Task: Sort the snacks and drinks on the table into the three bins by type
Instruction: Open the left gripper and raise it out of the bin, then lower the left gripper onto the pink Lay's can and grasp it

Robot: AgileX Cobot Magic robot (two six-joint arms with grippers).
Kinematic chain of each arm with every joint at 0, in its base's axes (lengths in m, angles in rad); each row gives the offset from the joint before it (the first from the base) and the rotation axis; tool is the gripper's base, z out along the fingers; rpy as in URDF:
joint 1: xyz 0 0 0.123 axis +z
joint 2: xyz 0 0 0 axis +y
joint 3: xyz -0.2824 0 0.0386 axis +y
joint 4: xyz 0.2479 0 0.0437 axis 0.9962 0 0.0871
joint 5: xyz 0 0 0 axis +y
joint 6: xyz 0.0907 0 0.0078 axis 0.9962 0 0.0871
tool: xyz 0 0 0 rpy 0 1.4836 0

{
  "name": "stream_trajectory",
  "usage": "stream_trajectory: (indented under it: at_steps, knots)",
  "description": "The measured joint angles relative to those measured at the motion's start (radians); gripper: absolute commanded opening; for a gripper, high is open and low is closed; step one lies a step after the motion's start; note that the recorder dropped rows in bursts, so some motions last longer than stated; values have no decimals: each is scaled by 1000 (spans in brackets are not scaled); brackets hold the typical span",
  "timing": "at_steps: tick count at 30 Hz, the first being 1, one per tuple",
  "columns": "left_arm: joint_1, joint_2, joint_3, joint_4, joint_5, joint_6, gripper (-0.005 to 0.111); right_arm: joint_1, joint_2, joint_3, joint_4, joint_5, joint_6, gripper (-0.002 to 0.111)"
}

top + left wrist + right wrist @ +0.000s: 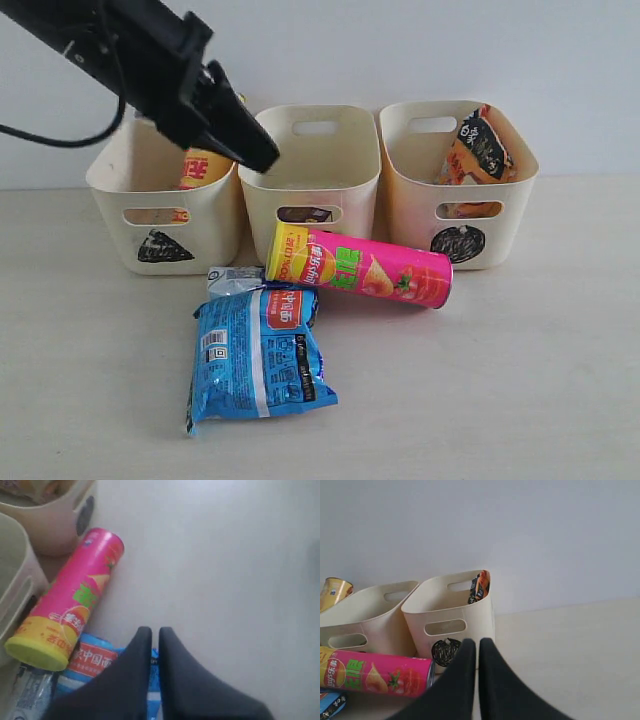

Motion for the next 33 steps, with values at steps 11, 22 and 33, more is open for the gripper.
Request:
stream_trajectory:
  at_steps: [11, 22, 33]
  knots:
    - [-273, 6, 0, 451, -68, -25, 5, 0, 0, 0, 0, 0, 0, 0]
    - [-401, 106, 0, 650, -182, -122, 41, 0, 0, 0, 0, 0, 0, 0]
    - [-423, 222, 0, 733, -341, -168, 89, 0, 0, 0, 0, 0, 0, 0]
